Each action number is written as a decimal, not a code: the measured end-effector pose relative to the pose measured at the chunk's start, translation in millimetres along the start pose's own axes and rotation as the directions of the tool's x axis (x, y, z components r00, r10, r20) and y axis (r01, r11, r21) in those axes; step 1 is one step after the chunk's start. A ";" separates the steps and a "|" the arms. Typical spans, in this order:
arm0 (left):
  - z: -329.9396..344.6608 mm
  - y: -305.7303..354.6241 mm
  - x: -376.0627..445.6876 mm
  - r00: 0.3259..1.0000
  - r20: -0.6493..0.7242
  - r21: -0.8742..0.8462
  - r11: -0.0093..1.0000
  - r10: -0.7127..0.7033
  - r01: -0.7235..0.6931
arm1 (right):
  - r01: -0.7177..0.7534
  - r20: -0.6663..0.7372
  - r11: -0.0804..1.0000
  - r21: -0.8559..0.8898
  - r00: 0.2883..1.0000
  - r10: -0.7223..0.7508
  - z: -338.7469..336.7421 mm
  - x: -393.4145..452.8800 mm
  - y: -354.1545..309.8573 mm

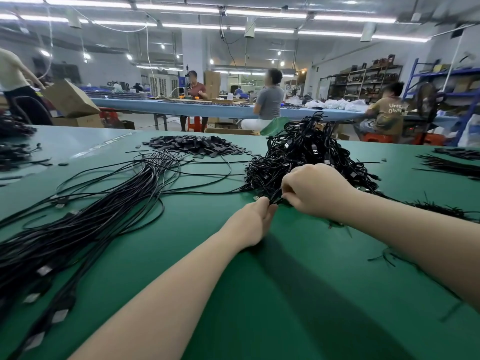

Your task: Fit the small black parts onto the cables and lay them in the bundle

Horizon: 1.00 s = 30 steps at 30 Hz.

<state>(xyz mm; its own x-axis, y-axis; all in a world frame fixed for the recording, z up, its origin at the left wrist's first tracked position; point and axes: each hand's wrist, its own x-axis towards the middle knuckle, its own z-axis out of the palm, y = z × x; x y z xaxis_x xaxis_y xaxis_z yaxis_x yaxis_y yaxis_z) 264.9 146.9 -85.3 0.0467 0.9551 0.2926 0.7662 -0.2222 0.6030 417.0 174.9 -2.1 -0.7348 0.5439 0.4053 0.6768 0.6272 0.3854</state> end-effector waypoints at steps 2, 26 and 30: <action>0.9 0.0 -0.6 1.000 0.012 0.013 1.000 -0.004 0.004 | -0.010 0.041 0.999 0.054 0.999 0.008 -1.5 1.5 0.4; -0.1 35.9 -5.1 0.967 -0.185 -0.530 0.811 0.176 -0.249 | -0.679 0.603 -0.261 0.686 0.732 -0.319 18.0 -6.6 45.3; 0.0 29.3 10.8 0.980 -0.120 -0.719 0.695 -0.157 0.023 | -0.620 0.683 -0.373 0.690 0.729 0.053 24.3 7.4 7.5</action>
<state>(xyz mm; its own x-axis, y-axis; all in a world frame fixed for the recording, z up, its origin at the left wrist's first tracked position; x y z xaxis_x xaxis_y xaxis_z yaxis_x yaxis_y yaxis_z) 287.9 150.7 -64.4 -0.1514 0.9477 0.2810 0.0727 -0.2729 0.9593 415.6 197.2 -16.3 -0.5304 0.8099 -0.2505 0.1724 -0.1862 -0.9673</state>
